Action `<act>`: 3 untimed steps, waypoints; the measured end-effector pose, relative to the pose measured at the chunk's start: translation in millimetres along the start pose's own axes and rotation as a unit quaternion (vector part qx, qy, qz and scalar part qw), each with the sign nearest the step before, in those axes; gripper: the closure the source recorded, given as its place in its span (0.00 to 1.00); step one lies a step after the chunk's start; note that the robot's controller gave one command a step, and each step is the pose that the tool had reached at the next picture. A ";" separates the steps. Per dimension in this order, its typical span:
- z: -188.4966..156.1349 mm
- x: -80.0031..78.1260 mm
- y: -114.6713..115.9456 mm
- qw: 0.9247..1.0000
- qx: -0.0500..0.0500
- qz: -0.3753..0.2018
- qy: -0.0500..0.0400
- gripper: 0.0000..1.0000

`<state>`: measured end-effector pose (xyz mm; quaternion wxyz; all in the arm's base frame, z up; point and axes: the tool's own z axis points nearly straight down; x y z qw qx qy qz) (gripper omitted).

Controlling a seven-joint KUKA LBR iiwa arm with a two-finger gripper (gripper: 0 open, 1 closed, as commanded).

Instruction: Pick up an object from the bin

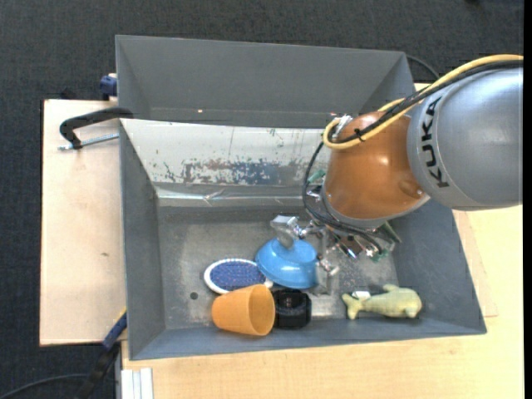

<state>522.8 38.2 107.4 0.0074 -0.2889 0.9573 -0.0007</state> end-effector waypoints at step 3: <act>30.6 10.8 1.5 1.000 0.002 0.029 0.004 1.00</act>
Offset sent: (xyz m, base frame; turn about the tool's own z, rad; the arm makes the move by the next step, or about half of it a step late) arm -0.0096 -0.0487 -0.0374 0.1941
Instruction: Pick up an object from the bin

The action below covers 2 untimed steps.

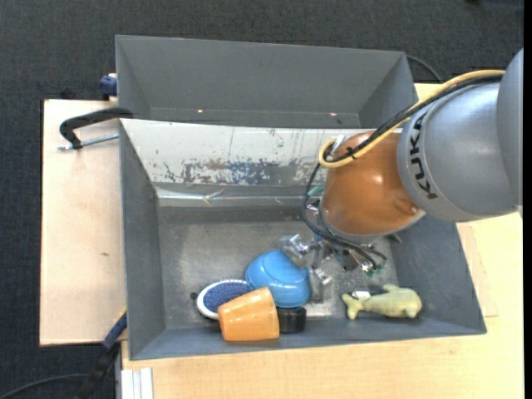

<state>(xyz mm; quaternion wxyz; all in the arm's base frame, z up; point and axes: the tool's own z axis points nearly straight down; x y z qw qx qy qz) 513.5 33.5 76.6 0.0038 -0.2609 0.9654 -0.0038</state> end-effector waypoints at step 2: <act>-12.7 -0.8 -4.0 1.000 -0.004 0.003 0.001 1.00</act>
Offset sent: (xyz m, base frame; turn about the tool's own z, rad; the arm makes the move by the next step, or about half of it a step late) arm -0.0001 0.0001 0.0007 0.0000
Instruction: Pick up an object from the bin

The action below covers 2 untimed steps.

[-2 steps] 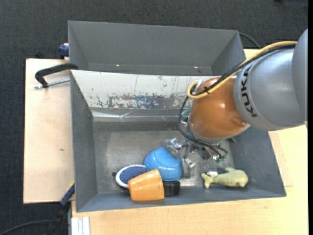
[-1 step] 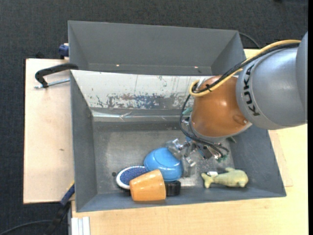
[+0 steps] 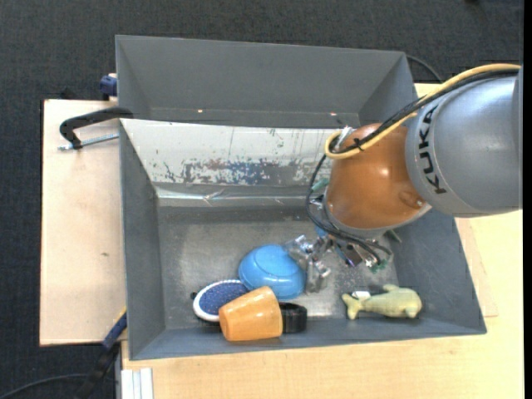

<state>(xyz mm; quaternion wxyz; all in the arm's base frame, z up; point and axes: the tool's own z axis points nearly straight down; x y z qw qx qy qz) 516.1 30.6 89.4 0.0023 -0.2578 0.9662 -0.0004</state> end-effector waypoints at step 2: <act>-24.6 -4.2 0.3 1.000 0.000 0.000 -0.001 1.00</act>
Offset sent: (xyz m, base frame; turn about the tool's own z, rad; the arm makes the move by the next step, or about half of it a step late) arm 0.0001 0.0001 0.0160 0.0000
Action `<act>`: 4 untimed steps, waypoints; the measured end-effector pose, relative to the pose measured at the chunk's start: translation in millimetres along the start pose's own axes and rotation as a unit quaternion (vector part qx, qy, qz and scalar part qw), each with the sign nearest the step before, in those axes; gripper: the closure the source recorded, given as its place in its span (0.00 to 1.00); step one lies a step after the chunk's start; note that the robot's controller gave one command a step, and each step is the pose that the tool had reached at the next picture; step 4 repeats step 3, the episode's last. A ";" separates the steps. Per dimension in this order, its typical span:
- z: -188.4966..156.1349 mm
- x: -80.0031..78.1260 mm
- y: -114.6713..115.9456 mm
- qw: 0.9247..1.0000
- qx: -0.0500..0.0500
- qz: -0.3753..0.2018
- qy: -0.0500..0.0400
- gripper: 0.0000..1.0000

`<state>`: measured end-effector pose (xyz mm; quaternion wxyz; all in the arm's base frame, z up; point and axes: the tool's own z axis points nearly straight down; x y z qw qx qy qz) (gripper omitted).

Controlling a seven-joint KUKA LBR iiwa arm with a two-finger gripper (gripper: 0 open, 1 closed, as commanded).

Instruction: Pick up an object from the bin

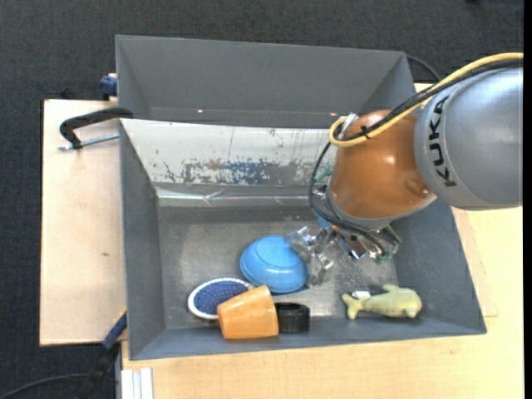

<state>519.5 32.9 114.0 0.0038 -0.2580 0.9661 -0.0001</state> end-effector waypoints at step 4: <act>-75.1 -7.3 0.1 1.000 0.001 0.000 -0.002 1.00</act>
Offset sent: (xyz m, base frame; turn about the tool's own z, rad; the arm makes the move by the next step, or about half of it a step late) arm 0.0000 0.0001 0.0053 0.0000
